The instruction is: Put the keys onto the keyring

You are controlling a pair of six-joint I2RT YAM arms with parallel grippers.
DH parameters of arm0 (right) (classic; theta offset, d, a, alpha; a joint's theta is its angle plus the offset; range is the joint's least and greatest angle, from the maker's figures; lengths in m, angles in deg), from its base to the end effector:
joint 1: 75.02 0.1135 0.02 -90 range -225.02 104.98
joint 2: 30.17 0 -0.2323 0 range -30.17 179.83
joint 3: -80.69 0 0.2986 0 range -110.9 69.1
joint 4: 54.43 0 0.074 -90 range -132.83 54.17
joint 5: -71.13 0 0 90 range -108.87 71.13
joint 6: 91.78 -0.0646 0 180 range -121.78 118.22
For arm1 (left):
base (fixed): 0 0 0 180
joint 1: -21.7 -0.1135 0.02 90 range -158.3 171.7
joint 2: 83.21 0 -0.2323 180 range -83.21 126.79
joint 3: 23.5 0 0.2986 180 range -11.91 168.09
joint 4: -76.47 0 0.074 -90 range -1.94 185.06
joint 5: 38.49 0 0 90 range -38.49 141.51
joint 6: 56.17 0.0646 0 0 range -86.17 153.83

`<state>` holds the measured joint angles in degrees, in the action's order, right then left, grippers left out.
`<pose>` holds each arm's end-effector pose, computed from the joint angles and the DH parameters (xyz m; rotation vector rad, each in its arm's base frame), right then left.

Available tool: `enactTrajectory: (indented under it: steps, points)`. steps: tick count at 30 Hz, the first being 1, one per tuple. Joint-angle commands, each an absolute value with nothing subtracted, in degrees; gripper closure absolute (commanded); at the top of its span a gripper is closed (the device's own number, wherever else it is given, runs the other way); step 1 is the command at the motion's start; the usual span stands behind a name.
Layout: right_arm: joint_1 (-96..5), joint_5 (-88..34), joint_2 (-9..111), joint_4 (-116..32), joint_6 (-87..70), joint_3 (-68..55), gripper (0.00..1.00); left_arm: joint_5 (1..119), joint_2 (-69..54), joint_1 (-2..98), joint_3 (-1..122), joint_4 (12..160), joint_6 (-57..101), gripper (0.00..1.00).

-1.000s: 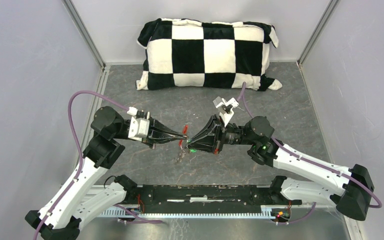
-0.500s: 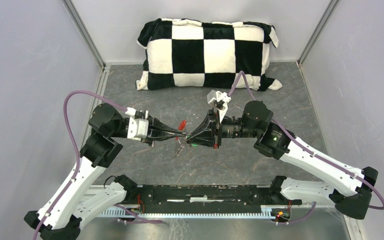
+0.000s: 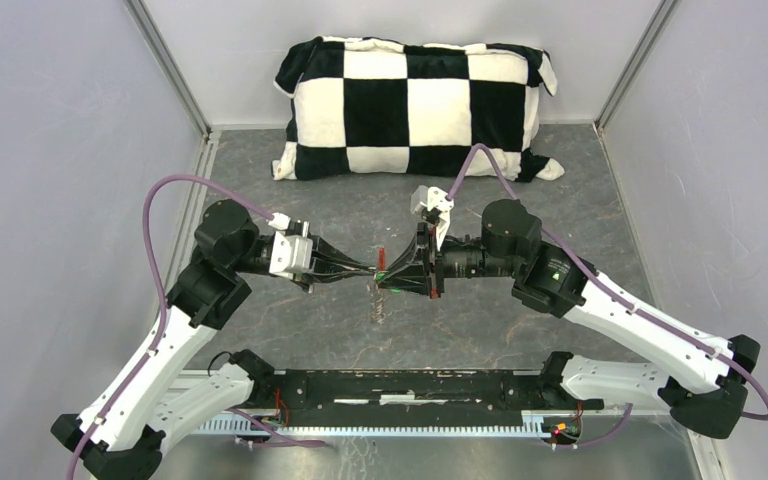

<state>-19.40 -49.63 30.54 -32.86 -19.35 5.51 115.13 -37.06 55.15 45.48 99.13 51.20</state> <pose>0.1557 0.2861 0.3747 -1.0187 1.5881 1.3702 0.1658 -0.1789 0.3972 1.4112 0.9061 -1.0743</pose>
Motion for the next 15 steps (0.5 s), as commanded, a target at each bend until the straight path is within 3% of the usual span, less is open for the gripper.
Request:
enactTrajectory:
  steps: [1, 9, 11, 13, 15]
  points:
    - [-20.1, -44.2, 29.8, -34.8, -16.0, 0.4, 1.0, 120.7, -37.2, 55.7, 46.4, 103.5, 54.3, 0.98]
    - [-20.1, -43.5, 29.4, -34.4, -15.8, 0.8, 0.96, 120.7, -36.9, 55.7, 47.0, 104.6, 55.2, 0.98]
    - [-20.1, -43.3, 29.5, -33.8, -15.7, 0.9, 0.8, 120.3, -37.0, 55.6, 47.1, 104.4, 55.0, 0.98]
    - [-20.0, -41.3, 29.2, -32.2, -15.1, 0.7, 0.55, 118.9, -37.2, 55.6, 46.9, 102.7, 53.4, 0.98]
    - [-20.1, -38.1, 28.2, -30.7, -13.4, 0.9, 0.38, 116.6, -37.4, 55.7, 46.5, 100.8, 51.5, 0.98]
